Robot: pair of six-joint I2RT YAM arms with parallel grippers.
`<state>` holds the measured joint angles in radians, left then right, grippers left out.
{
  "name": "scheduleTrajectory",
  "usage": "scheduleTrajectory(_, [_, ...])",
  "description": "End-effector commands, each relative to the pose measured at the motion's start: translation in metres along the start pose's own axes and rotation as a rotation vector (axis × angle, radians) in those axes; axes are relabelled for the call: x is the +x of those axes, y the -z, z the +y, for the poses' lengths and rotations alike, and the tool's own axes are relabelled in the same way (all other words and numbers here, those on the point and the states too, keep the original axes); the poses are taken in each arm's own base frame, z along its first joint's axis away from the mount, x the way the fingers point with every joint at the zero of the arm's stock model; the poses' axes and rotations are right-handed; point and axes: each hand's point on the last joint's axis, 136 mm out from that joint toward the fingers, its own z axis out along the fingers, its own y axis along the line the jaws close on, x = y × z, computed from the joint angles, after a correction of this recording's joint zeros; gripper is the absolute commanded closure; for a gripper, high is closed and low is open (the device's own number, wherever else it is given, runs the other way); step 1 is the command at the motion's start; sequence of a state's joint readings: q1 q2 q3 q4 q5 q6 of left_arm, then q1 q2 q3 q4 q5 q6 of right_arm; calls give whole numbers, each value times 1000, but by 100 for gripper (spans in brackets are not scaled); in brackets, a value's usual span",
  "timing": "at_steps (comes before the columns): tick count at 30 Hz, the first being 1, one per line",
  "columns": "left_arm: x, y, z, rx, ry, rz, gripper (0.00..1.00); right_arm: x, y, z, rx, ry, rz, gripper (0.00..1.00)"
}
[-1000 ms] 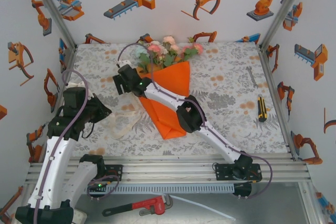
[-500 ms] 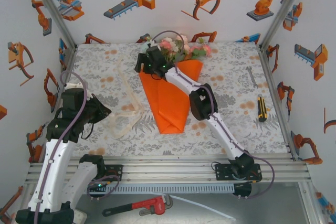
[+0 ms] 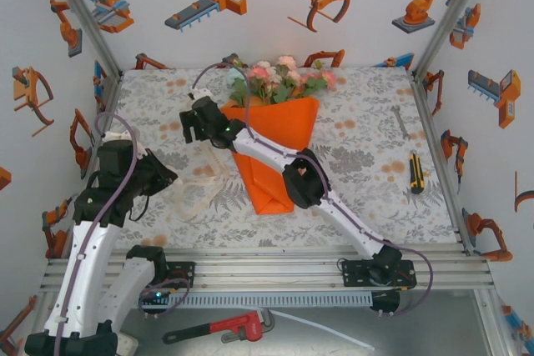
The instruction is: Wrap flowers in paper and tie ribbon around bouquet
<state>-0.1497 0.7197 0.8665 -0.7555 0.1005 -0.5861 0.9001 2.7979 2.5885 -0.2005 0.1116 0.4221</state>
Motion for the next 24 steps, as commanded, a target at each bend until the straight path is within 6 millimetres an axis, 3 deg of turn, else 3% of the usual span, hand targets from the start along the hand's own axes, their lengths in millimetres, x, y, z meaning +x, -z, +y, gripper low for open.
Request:
scheduleTrajectory(1, [1,-4,3,-11,30,4,84,-3,-15,-45,144,-52,-71,30])
scheduleTrajectory(7, [1,-7,2,-3,34,6,83,9,-18,-39,116,-140,-36,34])
scheduleTrajectory(15, [2,-10,2,7,45,6,83,85,-3,-33,229,-89,210,44])
scheduleTrajectory(21, [4,-10,1,18,57,2,82,115,3,-42,271,-9,323,57])
scheduleTrajectory(24, [5,-10,2,22,68,0,82,133,13,-49,328,48,385,59])
